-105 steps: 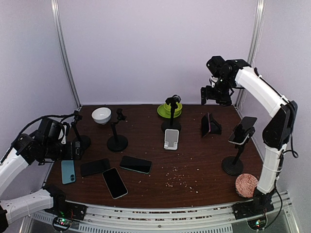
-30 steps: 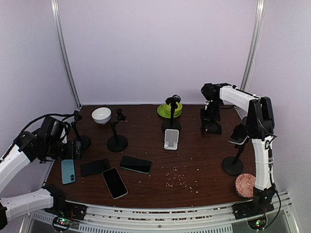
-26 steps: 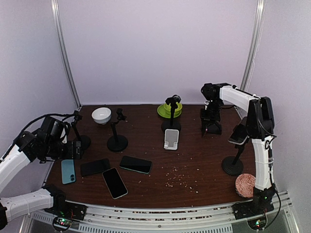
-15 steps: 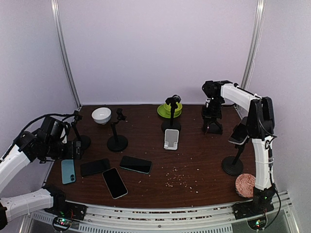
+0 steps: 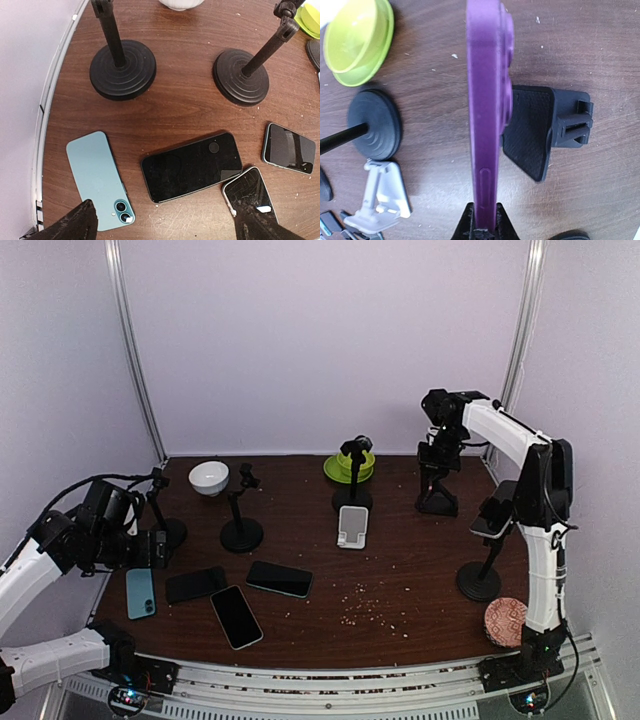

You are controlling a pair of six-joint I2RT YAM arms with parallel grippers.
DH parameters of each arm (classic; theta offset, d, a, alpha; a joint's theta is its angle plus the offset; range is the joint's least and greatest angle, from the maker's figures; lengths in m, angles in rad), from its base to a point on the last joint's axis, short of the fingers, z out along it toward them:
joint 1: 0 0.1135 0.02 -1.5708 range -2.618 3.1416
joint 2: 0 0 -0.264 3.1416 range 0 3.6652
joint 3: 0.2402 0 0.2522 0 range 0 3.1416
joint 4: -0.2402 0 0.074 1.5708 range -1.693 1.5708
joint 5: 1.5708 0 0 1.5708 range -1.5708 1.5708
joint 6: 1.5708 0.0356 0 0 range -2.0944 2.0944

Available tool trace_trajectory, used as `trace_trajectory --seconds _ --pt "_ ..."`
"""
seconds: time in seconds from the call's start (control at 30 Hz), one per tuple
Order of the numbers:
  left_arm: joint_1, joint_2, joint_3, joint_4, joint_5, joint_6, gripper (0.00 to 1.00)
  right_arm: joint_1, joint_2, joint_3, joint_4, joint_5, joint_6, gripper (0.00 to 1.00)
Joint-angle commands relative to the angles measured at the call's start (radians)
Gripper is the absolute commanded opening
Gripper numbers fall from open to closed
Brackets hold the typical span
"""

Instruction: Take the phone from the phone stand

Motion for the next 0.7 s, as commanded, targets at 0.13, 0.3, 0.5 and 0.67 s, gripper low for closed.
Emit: trace_trajectory --seconds 0.13,0.3,0.5,0.67 --pt "0.007 -0.01 0.026 0.007 -0.007 -0.007 0.98 -0.005 -0.159 0.068 -0.012 -0.022 0.007 0.0" --pt "0.006 -0.016 0.024 0.007 -0.008 -0.007 0.98 -0.005 -0.239 0.051 -0.012 0.03 0.061 0.0" --pt "0.006 -0.02 0.024 0.006 -0.01 -0.009 0.98 -0.005 -0.339 0.017 -0.006 -0.014 0.052 0.0" --pt "0.007 -0.019 0.024 -0.002 -0.029 -0.02 0.98 -0.005 -0.388 0.008 -0.025 -0.144 0.008 0.0"
